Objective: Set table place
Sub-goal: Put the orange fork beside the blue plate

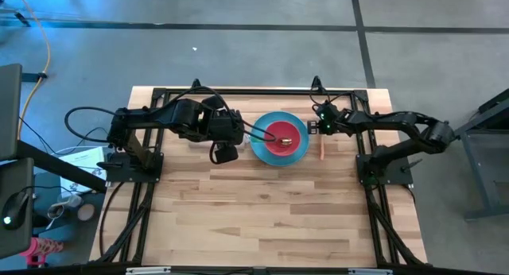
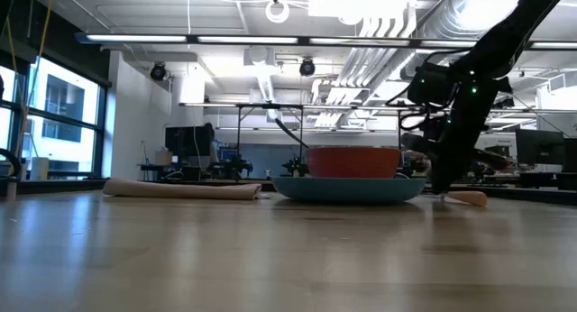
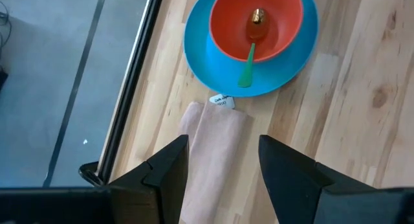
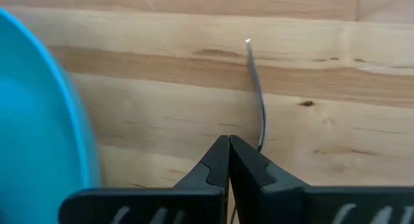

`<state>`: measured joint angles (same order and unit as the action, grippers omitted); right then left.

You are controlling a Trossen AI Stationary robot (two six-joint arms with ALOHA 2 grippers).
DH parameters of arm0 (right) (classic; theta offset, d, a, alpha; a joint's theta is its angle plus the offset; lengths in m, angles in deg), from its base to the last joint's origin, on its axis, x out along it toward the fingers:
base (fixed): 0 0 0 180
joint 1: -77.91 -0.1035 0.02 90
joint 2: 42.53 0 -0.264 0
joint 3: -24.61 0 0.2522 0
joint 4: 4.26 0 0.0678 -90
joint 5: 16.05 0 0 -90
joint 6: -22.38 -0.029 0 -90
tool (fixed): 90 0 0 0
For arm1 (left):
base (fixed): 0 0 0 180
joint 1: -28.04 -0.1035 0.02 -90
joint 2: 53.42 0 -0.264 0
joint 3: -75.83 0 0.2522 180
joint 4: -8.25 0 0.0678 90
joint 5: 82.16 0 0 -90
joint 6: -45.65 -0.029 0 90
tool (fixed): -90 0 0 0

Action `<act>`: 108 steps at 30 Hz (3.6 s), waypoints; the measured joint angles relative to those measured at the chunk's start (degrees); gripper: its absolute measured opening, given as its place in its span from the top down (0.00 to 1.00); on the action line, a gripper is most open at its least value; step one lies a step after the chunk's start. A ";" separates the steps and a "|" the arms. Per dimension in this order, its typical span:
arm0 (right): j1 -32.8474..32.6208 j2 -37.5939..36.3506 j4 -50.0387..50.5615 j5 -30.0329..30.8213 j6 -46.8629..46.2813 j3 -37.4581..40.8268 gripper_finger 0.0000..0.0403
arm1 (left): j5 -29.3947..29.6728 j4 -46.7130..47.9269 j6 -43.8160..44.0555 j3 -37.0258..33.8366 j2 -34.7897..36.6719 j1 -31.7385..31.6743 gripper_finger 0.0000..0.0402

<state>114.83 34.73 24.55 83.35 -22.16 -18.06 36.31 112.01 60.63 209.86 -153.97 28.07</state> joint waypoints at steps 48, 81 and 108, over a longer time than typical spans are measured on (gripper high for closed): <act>2.11 2.22 14.33 1.76 10.05 -4.19 1.00 | -0.61 -0.42 1.75 0.00 0.00 -0.01 0.57; -0.52 9.17 -7.43 -8.34 8.99 -4.46 1.00 | -2.12 -0.81 3.48 0.00 0.00 -0.01 0.57; -3.84 -2.28 36.45 -2.35 13.02 -11.89 1.00 | -3.43 -0.70 2.82 0.00 0.00 0.00 0.57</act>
<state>110.99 32.45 61.00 81.00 -9.14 -29.95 32.88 111.31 63.45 209.86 -153.97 28.07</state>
